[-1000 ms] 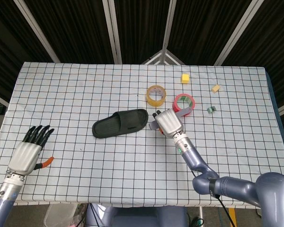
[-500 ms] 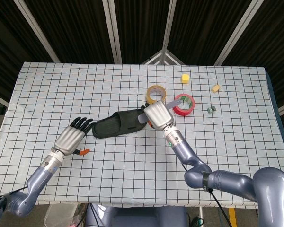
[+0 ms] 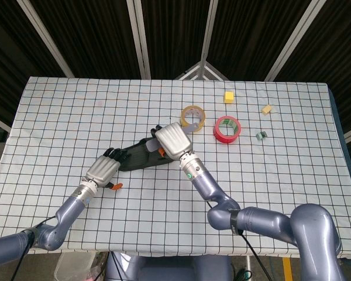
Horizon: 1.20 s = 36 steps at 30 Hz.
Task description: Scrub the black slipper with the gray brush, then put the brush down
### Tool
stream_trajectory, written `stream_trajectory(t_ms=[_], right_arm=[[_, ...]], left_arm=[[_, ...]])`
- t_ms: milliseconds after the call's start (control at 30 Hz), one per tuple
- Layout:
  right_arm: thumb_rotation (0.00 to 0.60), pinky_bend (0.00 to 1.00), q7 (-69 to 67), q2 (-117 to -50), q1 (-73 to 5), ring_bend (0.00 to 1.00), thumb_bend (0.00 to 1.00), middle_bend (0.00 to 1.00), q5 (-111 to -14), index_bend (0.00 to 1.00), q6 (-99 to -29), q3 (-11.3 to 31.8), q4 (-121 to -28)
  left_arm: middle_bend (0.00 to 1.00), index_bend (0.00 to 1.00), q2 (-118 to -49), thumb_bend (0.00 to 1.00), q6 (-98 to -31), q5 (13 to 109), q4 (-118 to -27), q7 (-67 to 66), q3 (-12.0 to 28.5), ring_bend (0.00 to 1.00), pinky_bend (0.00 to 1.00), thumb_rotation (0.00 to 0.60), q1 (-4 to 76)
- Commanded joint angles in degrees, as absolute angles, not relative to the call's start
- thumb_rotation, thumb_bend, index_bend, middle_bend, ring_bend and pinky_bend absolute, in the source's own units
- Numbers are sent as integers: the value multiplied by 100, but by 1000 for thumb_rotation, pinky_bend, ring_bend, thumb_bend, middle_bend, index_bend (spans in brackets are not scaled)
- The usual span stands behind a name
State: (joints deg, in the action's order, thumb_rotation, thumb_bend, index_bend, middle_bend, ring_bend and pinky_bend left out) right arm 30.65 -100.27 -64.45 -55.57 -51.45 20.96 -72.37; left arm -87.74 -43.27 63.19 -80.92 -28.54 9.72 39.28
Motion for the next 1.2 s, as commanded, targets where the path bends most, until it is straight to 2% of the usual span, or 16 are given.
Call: stream_trajectory(t_ms=[33, 200, 633, 1200], right_arm=[[600, 635, 3076, -10087, -6490, 641, 799, 724, -5548, 825, -5152, 2105, -7211], [600, 635, 3079, -10230, -6579, 642, 799, 724, -5495, 825, -5169, 2136, -7184], [600, 635, 3087, -10597, -6765, 643, 799, 724, -5524, 825, -5224, 2095, -7021], [600, 635, 2580, -10997, -6648, 647, 799, 724, -5732, 825, -5081, 1858, -6076]], left_arm=[[28, 13, -8799, 361, -4311, 6245, -8067, -2893, 921, 5, 51, 476, 3976], [37, 47, -8802, 380, -4224, 6073, -8044, -2924, 817, 5, 51, 478, 4048], [38, 49, -8797, 416, -4148, 5751, -7998, -2876, 677, 6, 51, 480, 4244], [37, 51, -8862, 420, -4238, 5541, -7862, -2843, 490, 6, 51, 477, 4375]])
